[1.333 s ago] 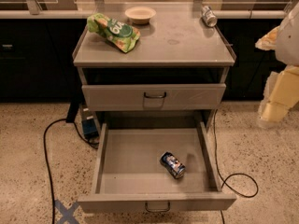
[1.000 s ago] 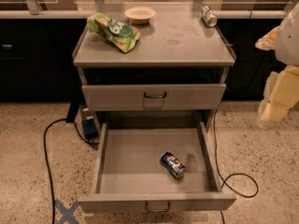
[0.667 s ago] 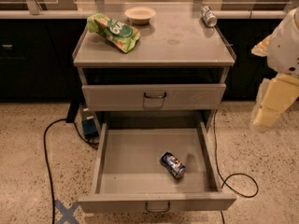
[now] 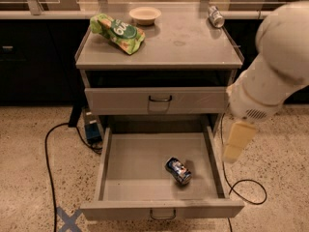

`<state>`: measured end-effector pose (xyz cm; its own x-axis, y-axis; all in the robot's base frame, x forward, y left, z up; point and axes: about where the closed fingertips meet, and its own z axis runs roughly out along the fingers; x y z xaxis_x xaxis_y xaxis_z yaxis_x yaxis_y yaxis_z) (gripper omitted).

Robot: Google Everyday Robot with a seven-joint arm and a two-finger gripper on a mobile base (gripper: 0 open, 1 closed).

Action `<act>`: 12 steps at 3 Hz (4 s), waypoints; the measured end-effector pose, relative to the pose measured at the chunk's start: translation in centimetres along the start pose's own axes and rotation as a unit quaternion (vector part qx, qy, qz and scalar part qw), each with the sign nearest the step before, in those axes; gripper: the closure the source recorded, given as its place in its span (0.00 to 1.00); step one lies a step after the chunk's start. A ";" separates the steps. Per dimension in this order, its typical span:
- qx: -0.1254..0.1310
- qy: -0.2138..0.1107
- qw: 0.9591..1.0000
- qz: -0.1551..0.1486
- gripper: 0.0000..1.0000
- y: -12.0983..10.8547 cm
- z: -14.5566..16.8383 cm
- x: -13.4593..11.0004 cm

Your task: Pick pepsi can from middle drawer and place on counter

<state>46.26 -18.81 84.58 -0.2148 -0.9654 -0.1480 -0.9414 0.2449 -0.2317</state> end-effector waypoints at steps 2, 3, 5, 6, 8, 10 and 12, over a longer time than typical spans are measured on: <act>-0.054 -0.040 0.997 0.047 0.00 2.2 14.4 0.2; -0.102 -0.086 0.986 0.101 0.00 4.0 19.6 1.2; -0.106 -0.086 0.985 0.106 0.00 4.2 21.9 0.7; -0.110 -0.101 0.980 0.129 0.00 2.6 26.5 -1.1; -0.121 -0.160 0.945 0.258 0.00 -0.7 35.9 -3.0; -0.149 -0.180 0.921 0.311 0.00 -0.4 41.3 -1.9; -0.128 -0.142 0.927 0.322 0.00 1.1 45.9 -2.2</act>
Offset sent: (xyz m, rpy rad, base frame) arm 0.0179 0.0239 -0.2227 0.2650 0.1785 -0.1328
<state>57.64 -12.28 40.48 -0.7106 -0.5550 -0.4326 -0.6807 0.6978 0.2229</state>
